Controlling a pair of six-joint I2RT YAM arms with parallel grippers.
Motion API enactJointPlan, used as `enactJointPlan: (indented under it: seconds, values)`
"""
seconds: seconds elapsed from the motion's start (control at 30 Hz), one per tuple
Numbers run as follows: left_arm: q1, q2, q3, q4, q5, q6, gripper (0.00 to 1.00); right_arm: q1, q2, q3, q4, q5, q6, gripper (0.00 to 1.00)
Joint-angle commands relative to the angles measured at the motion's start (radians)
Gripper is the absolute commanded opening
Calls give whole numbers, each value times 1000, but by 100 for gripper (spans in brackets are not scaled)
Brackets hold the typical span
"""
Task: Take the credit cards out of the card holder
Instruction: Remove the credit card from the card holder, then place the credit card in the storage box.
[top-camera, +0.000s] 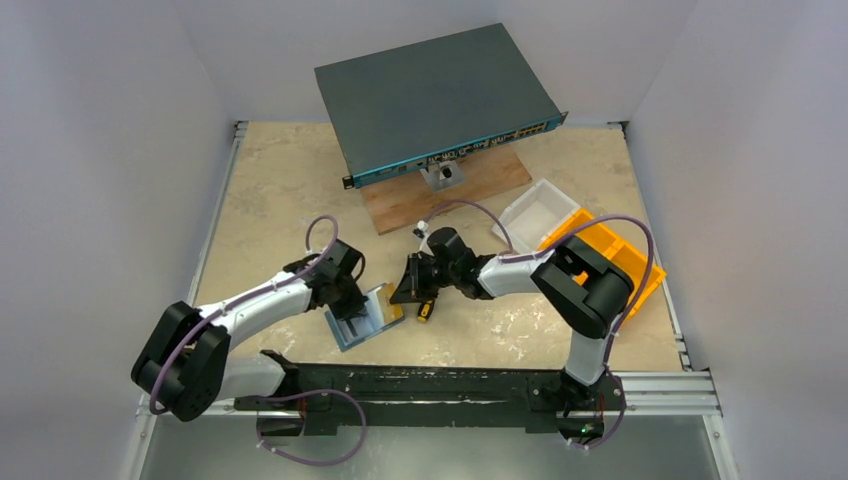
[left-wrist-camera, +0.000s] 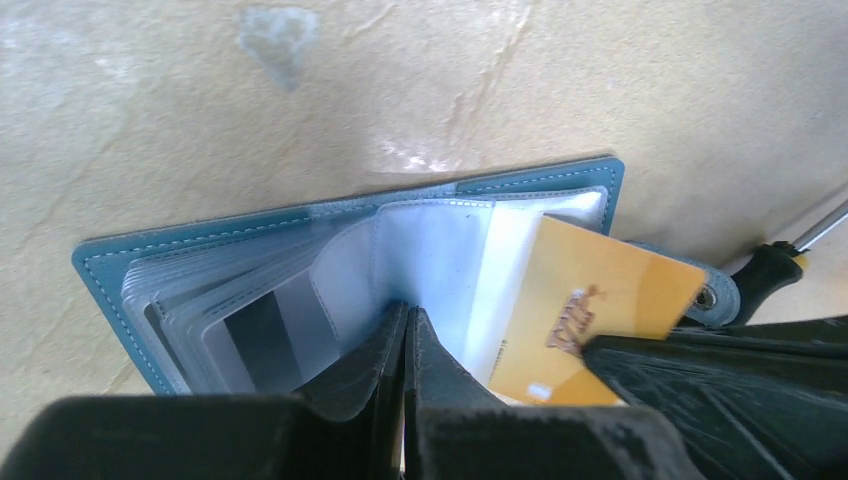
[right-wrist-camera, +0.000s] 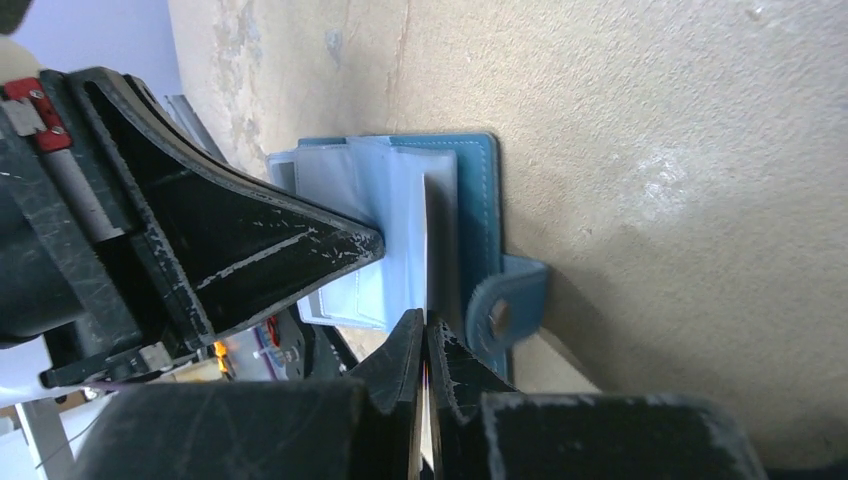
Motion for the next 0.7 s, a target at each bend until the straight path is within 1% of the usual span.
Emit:
enactJointPlan:
  seconds: [0.0, 0.33, 0.53, 0.67]
  values:
    - [4, -38, -34, -120, -87, 26, 0, -13, -80, 11, -79, 49, -35, 0]
    - [3, -160, 23, -97, 1, 102, 1, -20, -176, 26, -143, 62, -38, 0]
    - [3, -253, 92, -180, -11, 125, 15, -58, -296, 16, -204, 92, -38, 0]
    - [4, -306, 107, -205, -13, 141, 29, -121, -399, -17, -252, 128, -35, 0]
